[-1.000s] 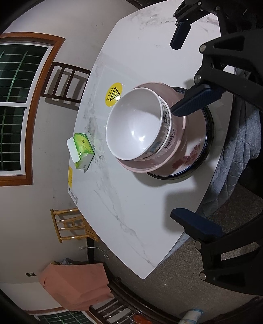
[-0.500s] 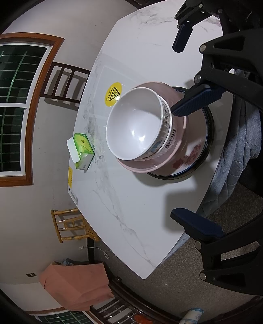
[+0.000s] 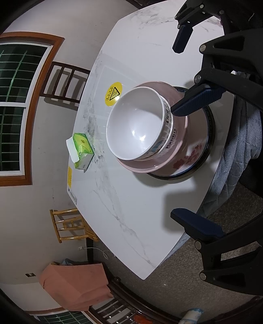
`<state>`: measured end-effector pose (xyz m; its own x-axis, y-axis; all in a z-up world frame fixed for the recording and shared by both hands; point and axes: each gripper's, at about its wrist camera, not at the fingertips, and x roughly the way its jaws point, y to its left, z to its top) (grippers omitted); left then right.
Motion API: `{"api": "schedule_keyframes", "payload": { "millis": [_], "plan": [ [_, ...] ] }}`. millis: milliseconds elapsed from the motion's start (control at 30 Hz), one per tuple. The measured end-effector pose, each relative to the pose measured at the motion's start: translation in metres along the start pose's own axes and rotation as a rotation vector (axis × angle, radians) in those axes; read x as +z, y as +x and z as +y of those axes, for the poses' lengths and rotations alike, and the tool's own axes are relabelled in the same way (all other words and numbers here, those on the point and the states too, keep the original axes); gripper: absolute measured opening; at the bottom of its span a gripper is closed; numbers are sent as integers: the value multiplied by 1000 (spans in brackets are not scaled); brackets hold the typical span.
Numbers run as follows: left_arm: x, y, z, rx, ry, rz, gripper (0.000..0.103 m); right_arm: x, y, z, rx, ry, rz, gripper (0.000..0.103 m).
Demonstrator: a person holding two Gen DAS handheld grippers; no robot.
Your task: Organize plates and bowls
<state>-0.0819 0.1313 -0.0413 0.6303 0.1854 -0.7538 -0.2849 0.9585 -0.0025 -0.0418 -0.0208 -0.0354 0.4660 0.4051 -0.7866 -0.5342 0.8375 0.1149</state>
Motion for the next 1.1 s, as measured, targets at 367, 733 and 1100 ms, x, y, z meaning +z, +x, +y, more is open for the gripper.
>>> {"api": "schedule_keyframes", "payload": {
  "millis": [367, 733, 1100],
  "plan": [
    [1, 2, 0, 2, 4, 8, 91, 2, 3, 2, -1, -5, 11, 92],
    [0, 5, 2, -25, -4, 19, 91, 2, 9, 5, 2, -8, 25, 93],
    [0, 7, 6, -42, -11, 39, 92, 4, 11, 10, 0, -17, 26, 93]
  ]
}}
